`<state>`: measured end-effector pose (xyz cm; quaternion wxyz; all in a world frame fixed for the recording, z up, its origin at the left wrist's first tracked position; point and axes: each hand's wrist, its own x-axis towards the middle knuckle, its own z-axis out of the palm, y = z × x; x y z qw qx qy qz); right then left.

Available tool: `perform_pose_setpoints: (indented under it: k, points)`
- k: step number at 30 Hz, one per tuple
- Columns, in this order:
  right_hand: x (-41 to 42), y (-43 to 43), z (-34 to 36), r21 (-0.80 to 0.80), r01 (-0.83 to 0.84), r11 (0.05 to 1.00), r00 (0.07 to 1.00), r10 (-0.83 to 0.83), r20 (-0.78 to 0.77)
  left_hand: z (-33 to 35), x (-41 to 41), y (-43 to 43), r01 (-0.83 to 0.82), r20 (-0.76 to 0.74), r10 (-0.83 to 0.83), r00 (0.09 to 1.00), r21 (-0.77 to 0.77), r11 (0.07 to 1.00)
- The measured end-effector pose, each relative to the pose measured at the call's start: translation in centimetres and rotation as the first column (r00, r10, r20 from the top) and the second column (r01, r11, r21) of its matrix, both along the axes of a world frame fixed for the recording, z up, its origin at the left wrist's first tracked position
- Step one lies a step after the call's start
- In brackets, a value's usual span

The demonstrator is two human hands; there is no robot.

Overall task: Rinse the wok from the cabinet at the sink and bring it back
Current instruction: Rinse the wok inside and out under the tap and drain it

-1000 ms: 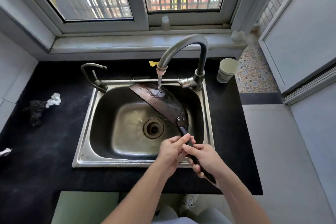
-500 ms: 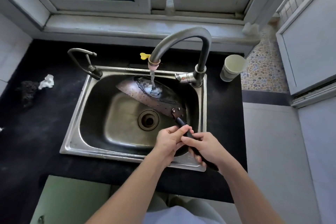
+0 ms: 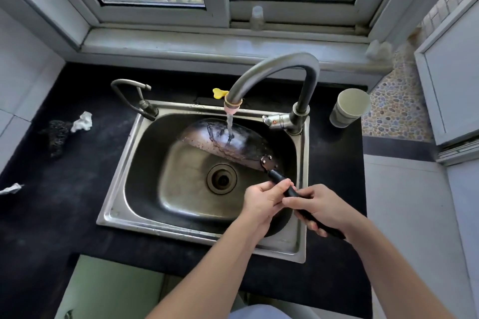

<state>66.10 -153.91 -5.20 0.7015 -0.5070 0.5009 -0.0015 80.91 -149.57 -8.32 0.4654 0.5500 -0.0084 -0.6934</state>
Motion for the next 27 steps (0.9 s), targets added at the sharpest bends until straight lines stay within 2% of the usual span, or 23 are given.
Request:
perform_pose_setpoints:
  k: [11,21,27]
  points:
    - [-2.3,-0.9,-0.1,0.047,0.002,0.999,1.0,-0.003,0.007,1.0,-2.0,-0.9,0.023,-0.009,-0.023,1.0,0.02,1.0]
    - [-0.9,3.1,0.3,-0.084,0.026,0.996,1.0,-0.025,0.009,0.8,-0.1,2.0,0.12,-0.002,-0.12,0.993,-0.026,0.992]
    - [2.7,8.0,0.1,-0.168,0.133,0.977,0.988,-0.143,-0.049,0.8,3.4,5.1,0.212,0.008,-0.212,0.977,-0.048,0.976]
